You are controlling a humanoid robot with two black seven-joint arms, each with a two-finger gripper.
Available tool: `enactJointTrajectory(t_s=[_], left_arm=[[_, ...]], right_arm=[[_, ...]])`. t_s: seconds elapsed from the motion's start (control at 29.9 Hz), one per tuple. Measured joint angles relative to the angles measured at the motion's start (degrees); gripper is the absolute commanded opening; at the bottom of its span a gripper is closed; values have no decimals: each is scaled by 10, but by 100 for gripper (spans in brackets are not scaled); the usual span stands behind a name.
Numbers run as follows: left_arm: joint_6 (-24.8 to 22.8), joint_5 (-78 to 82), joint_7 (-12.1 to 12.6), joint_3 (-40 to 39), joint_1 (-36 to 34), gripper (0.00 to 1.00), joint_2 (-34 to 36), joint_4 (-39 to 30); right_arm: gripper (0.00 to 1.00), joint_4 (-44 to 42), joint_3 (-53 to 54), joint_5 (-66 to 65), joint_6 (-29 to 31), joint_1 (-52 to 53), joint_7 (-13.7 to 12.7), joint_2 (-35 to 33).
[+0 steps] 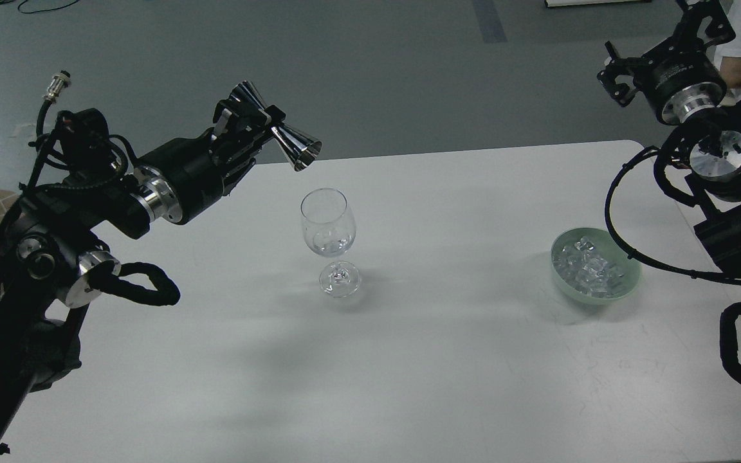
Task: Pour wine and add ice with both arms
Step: 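Hold the jigger tilted over the glass, then raise it away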
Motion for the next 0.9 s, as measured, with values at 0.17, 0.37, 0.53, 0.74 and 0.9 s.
enactJointTrajectory(t_s=[0.17, 0.37, 0.53, 0.74, 0.9], left_arm=[[-4, 10, 0, 17, -7, 15, -1, -5], [-4, 11, 0, 22, -17, 15, 1, -6], [-4, 11, 0, 23, -19, 15, 1, -7], [-4, 11, 0, 23, -20, 15, 4, -7], [-5, 11, 0, 22, -20, 15, 7, -7]], right_arm=[[100, -2, -2, 0, 0, 1, 0, 0], [100, -2, -2, 0, 0, -1, 0, 0], [100, -2, -2, 0, -1, -1, 0, 0], [100, 6, -1, 0, -2, 1, 0, 1], [100, 8, -2, -2, 2, 2, 0, 0]])
